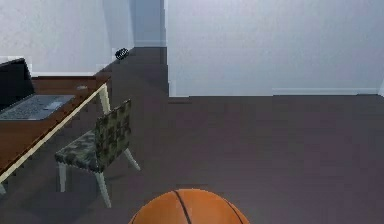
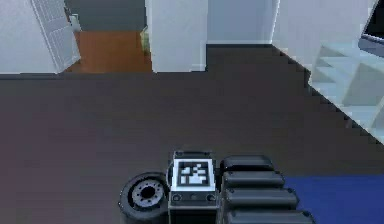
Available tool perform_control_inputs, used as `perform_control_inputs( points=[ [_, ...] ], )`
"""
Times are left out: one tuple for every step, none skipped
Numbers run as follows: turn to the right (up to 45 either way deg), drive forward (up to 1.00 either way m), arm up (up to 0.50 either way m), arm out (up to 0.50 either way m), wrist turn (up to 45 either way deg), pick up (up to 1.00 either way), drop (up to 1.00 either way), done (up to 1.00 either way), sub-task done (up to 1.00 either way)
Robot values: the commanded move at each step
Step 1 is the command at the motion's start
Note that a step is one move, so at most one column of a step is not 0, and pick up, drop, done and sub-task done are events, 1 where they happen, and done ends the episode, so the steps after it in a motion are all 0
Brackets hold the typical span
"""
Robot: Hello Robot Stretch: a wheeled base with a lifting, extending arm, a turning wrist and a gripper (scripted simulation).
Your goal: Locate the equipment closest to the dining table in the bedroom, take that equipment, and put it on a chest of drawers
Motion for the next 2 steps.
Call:
perform_control_inputs(
  points=[
    [-45.0,0.0,0.0,0.0,0.0,0.0,0.0,0.0,0.0],
    [-42.0,0.0,0.0,0.0,0.0,0.0,0.0,0.0,0.0]
  ],
)
